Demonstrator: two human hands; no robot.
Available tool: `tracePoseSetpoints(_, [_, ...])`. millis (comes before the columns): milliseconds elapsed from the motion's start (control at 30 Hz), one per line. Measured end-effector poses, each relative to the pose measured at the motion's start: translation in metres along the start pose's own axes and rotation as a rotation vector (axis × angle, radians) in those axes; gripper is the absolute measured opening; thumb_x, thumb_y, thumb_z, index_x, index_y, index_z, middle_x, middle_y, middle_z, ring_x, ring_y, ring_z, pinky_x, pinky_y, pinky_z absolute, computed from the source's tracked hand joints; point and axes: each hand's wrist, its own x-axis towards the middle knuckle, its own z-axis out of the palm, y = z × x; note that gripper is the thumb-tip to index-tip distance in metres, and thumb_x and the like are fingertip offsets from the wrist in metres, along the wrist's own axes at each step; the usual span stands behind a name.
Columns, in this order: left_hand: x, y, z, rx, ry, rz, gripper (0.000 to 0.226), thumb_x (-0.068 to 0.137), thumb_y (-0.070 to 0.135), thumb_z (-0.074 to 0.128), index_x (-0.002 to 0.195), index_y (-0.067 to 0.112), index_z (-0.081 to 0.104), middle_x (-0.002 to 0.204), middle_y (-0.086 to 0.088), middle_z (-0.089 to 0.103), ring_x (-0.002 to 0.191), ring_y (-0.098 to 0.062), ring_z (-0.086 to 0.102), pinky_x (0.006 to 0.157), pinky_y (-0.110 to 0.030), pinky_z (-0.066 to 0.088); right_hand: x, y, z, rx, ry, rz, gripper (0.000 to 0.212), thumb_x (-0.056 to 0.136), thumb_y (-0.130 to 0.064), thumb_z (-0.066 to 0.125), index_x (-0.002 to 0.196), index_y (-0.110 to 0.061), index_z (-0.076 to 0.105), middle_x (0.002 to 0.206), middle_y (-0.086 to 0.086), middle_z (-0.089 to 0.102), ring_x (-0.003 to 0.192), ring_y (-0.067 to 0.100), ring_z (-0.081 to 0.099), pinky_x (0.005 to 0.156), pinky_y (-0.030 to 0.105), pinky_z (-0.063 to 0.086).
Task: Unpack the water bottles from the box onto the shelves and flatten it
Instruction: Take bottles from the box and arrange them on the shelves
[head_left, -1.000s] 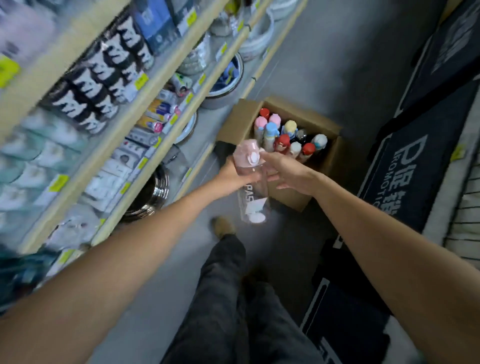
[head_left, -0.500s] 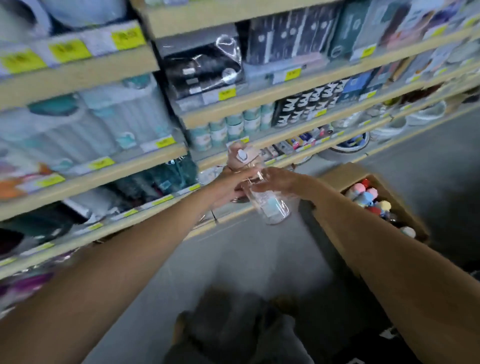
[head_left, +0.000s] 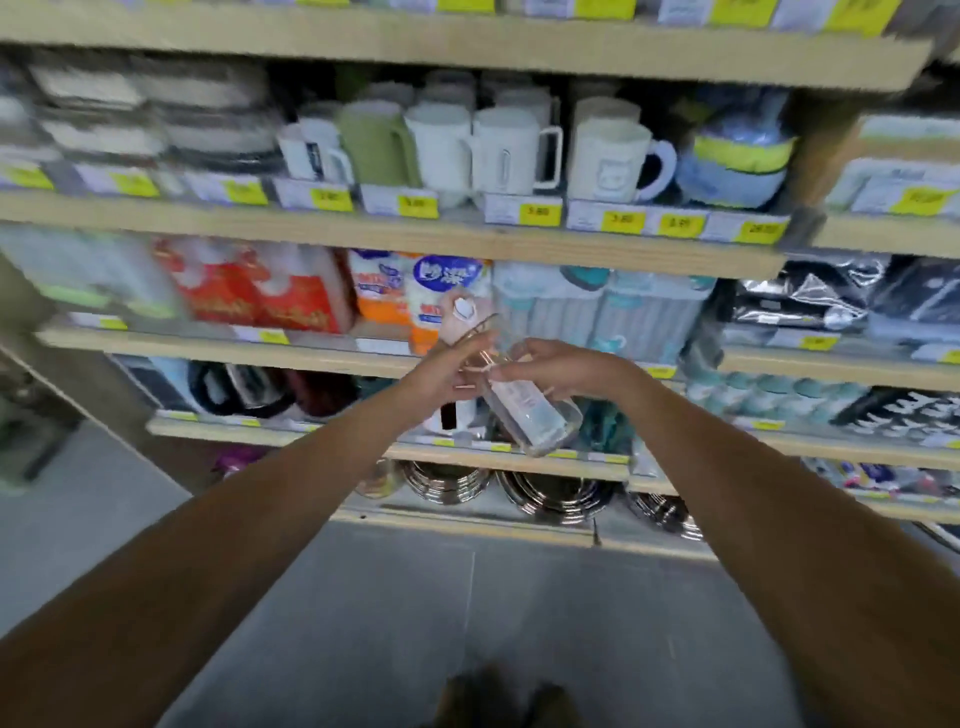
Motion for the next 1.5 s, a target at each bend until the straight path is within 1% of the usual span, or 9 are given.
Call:
tracePoseSetpoints(133, [-0.019,0.043,-0.056,-0.032,0.166,0.157,0.029,0.091,0.039,0.055,0.114,0.02,0.055,0.084,0.002,0.062,0.068,-0.013,0.06,0.075,-0.032,0.053,0.021,-0.083,0.006,-0.097,-0.031,-0.165,0.073,0.051,-0.084,0.063,0.104,-0.034,0.056,0.117,-0.006,0.062,0.109,0.017,0.06,0.088,0.037,0.052])
tracePoseSetpoints(267, [-0.032,0.094,-0.087,-0.07,0.333,0.262,0.04,0.089,0.043,0.058,0.112,0.011,0.059,0.093,-0.008,0.061,0.073,-0.018,0.059,0.074,-0.031,0.054,0.034,-0.146,0.002,-0.136,-0.022,-0.351,0.039,0.08,-0.059,0.063,0.109,-0.033,0.06,0.1,-0.01,0.072,0.095,0.007,0.068,0.075,0.024,0.055])
tracePoseSetpoints(467, [-0.049,0.188,-0.117,-0.191,0.567,0.415,0.032,0.086,0.047,0.06,0.091,0.016,0.057,0.07,-0.001,0.054,0.059,-0.014,0.055,0.068,-0.03,0.052,0.042,-0.237,-0.03,-0.254,0.082,-0.548,0.038,0.078,-0.053,0.07,0.102,-0.025,0.061,0.09,-0.014,0.065,0.083,0.001,0.061,0.066,0.013,0.046])
tracePoseSetpoints(633, [-0.062,0.258,-0.128,-0.247,0.584,0.55,0.036,0.086,0.049,0.061,0.099,0.016,0.055,0.08,-0.003,0.053,0.068,-0.016,0.054,0.065,-0.03,0.049,0.045,-0.303,-0.063,-0.292,0.135,-0.716,0.03,0.073,-0.055,0.073,0.099,-0.045,0.062,0.104,-0.023,0.06,0.098,0.0,0.058,0.072,0.009,0.045])
tracePoseSetpoints(733, [-0.069,0.29,-0.134,-0.218,0.495,0.661,0.025,0.091,0.047,0.055,0.087,0.023,0.052,0.075,0.0,0.048,0.064,-0.012,0.048,0.06,-0.023,0.044,0.047,-0.337,-0.08,-0.299,0.277,-0.795,0.06,0.066,-0.06,0.074,0.102,-0.013,0.062,0.096,0.0,0.065,0.089,0.016,0.062,0.076,0.028,0.048])
tracePoseSetpoints(867, [-0.076,0.322,-0.138,-0.204,0.346,0.744,0.025,0.095,0.03,0.053,0.111,0.011,0.058,0.09,-0.005,0.067,0.078,-0.016,0.065,0.063,-0.025,0.056,0.041,-0.385,-0.095,-0.268,0.36,-0.91,0.028,0.073,-0.042,0.078,0.085,-0.021,0.065,0.067,-0.014,0.067,0.061,-0.005,0.058,0.058,0.013,0.042])
tracePoseSetpoints(1167, [-0.091,0.413,-0.154,-0.119,0.444,1.018,0.065,0.09,0.032,0.06,0.137,0.014,0.019,0.131,-0.01,0.052,0.115,-0.024,0.059,0.095,-0.042,0.051,0.018,-0.483,-0.102,-0.506,0.854,-1.136,0.077,0.066,-0.079,0.05,0.126,-0.03,0.051,0.108,-0.01,0.06,0.095,0.01,0.058,0.082,0.034,0.049])
tracePoseSetpoints(1333, [-0.094,0.469,-0.164,0.003,0.442,1.189,0.063,0.088,0.028,0.064,0.136,0.015,0.025,0.132,-0.007,0.051,0.114,-0.024,0.059,0.079,-0.035,0.056,0.01,-0.515,-0.118,-0.492,1.046,-1.244,0.059,0.08,-0.069,0.046,0.122,-0.027,0.049,0.112,-0.009,0.059,0.101,0.01,0.057,0.081,0.033,0.047])
tracePoseSetpoints(1500, [-0.082,0.512,-0.16,0.043,0.464,1.291,0.069,0.088,0.028,0.064,0.136,0.014,0.018,0.133,0.001,0.043,0.122,-0.018,0.051,0.101,-0.043,0.046,0.0,-0.534,-0.15,-0.553,1.369,-1.206,0.047,0.094,-0.043,0.037,0.12,-0.008,0.054,0.119,0.013,0.056,0.115,0.029,0.047,0.094,0.038,0.037])
